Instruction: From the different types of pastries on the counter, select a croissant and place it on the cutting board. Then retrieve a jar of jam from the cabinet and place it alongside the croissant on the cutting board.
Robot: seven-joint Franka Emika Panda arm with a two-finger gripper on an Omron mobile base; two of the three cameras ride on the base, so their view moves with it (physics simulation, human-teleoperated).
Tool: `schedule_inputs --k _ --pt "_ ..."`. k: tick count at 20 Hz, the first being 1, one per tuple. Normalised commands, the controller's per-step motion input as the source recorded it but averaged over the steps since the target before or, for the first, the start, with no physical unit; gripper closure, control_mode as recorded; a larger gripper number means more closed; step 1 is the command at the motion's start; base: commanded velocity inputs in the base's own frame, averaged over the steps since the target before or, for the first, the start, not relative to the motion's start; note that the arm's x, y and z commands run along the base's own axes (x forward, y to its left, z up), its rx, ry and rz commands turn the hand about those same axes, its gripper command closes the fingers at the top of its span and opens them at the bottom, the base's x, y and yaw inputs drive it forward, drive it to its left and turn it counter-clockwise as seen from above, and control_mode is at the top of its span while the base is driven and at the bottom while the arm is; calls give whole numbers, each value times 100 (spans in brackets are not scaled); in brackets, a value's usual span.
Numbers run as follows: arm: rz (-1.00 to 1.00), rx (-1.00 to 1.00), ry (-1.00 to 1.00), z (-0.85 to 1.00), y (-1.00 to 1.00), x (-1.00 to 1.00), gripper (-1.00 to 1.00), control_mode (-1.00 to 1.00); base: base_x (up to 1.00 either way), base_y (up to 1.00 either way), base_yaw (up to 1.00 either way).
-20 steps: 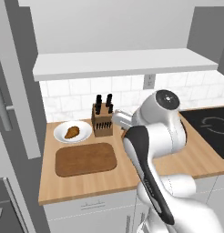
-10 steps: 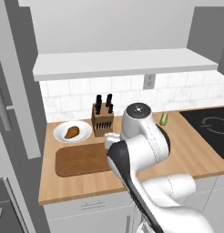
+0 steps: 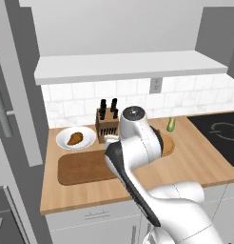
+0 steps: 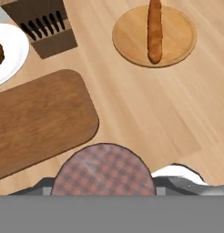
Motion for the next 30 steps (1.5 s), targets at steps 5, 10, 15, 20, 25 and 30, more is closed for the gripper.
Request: schedule_inputs --k 5,10,15,20,25,30 --pt "0 0 4 -19 5 38 100 -100 0 0 0" --pt "1 2 -1 -8 8 49 100 -100 0 0 0" --pt "0 -2 18 -61 9 -4 100 -100 0 0 0" --pt "0 6 12 -38 3 9 100 -100 0 0 0" --pt "-3 4 -16 -2 6 74 100 -100 0 0 0" --pt "0 3 -3 -19 2 29 100 -100 0 0 0"
